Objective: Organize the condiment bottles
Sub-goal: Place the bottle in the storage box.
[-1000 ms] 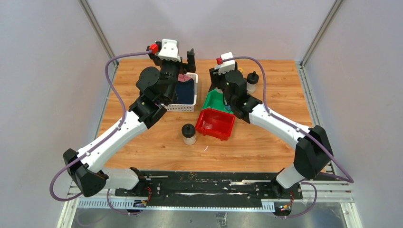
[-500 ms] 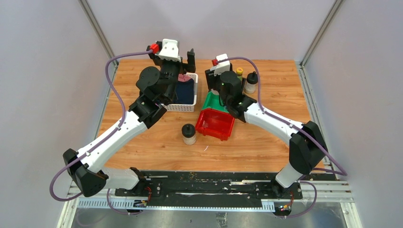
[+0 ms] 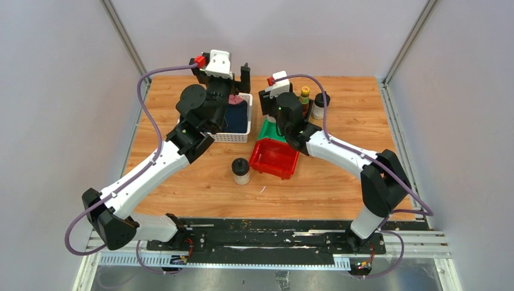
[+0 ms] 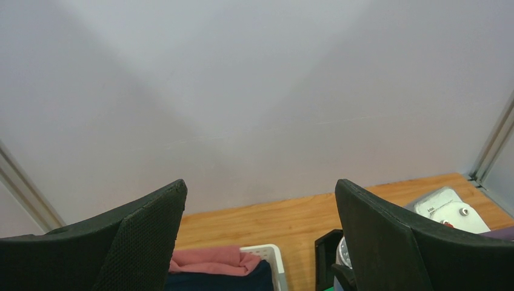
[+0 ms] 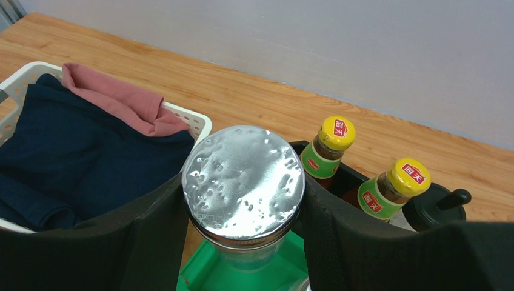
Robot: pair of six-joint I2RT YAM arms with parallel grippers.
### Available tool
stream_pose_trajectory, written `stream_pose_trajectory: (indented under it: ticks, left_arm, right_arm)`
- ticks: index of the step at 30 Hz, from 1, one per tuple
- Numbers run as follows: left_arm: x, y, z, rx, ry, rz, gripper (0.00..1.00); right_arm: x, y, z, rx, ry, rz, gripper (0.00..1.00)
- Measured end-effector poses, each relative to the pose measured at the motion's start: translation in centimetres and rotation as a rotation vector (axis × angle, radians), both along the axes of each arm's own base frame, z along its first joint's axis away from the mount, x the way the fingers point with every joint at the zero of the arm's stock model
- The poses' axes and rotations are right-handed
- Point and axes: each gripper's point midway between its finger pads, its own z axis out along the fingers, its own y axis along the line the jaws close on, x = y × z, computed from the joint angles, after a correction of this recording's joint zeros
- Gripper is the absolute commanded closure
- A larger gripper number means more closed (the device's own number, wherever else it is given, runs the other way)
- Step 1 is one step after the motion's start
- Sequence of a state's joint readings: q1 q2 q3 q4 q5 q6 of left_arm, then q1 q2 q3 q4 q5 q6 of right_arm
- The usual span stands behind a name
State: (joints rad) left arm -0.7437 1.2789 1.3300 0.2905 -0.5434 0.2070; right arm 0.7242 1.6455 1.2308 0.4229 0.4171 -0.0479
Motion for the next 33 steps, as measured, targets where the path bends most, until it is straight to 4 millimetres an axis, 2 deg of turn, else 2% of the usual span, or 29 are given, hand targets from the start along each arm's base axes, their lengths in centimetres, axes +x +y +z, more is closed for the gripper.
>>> stream_pose_trajectory:
  ticks: [8,18,33]
  left_arm:
    - [0.5,-0.5,-0.8,0.016,0.014,0.001,0.01]
    - [1.0,-0.9,-1.5,0.029,0.028,0.001,0.01]
    - [1.3,-1.2,-2.0,0.037,0.037,0.000,0.01]
  right_arm:
    - [0.2,0.2,-0.4,0.017,-0.010,-0.001,1.00]
    - [0.2,0.2,-2.0,0.005,0.007,-0.003,1.00]
    - [0.0,-0.1,-3.2,0.012,0.015,-0.013,1.00]
